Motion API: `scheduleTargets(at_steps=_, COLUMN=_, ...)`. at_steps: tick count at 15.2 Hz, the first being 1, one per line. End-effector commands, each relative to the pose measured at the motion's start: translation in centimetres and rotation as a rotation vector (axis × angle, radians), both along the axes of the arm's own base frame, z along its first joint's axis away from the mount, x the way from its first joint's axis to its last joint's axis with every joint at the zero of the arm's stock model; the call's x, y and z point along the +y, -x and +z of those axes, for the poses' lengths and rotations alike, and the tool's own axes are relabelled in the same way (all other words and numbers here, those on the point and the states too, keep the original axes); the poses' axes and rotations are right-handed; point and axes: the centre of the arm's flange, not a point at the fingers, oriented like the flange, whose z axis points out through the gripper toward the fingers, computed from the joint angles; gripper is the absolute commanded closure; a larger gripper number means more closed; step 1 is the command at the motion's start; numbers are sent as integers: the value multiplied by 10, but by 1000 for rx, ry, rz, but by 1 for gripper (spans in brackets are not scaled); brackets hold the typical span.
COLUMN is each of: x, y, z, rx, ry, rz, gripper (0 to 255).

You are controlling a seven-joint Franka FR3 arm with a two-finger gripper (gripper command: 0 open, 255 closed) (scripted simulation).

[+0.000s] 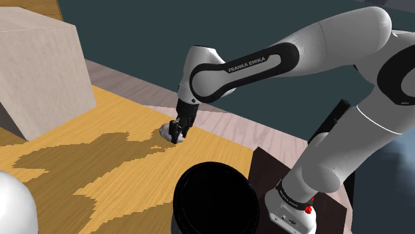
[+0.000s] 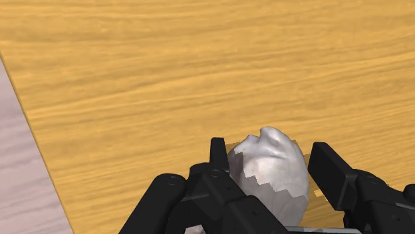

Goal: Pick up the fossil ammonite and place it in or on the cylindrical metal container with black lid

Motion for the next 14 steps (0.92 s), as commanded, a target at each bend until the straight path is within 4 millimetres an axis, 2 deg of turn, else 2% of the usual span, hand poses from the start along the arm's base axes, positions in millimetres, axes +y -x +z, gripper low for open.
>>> scheduleTargets(at_steps=1, x=0, y=0, z=0, rx=0, ry=0, rz=0, gripper=255)
scheduleTargets(at_steps=14, x=0, y=0, z=69, rx=0, ry=0, rz=0, gripper=255)
